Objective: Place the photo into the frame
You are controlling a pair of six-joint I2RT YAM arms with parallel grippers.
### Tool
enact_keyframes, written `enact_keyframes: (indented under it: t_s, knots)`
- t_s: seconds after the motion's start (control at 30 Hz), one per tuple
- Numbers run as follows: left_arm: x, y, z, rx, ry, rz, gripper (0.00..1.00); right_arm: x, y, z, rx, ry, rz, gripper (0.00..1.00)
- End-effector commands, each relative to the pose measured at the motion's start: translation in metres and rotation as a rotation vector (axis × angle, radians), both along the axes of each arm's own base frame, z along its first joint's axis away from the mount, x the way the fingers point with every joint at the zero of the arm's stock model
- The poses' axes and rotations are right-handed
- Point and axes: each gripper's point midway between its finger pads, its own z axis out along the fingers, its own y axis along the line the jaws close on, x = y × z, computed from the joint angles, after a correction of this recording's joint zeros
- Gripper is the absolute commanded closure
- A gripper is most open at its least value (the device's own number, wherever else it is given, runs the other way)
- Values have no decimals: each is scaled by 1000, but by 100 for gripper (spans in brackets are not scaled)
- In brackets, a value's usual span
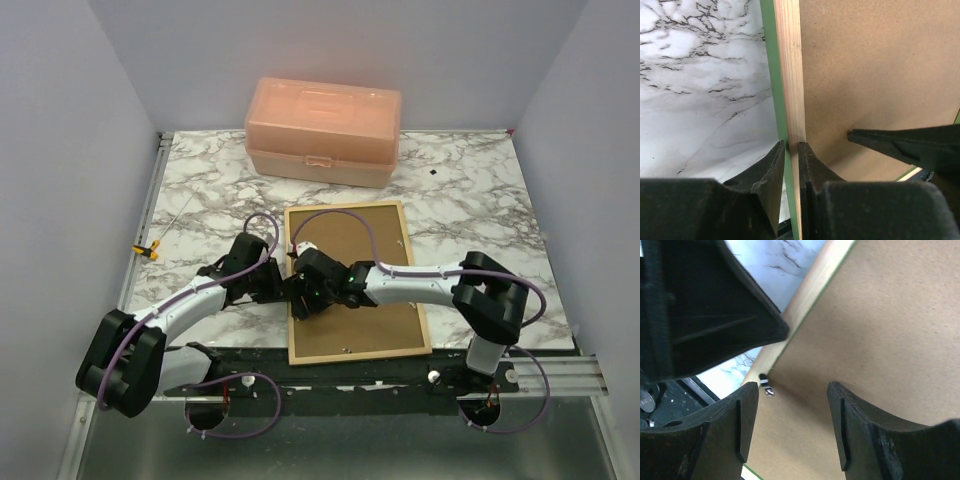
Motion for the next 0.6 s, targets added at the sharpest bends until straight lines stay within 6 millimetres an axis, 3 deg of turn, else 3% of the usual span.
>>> enact_keyframes:
  t_s: [0.0, 0.2, 0.4, 0.57]
  knots:
    - [1, 7, -10, 40, 15, 21, 83, -8, 2, -14, -98, -49, -2, 36]
    - [-1, 7, -16, 50, 39, 20, 86, -18, 2, -21, -133, -61, 14, 36]
    - [-1, 7, -16, 50, 39, 19, 88, -14, -8, -30, -263, -146, -5, 39]
    - [-1, 8, -15, 56, 38, 16, 88, -8, -15, -36, -386, -235, -40, 47]
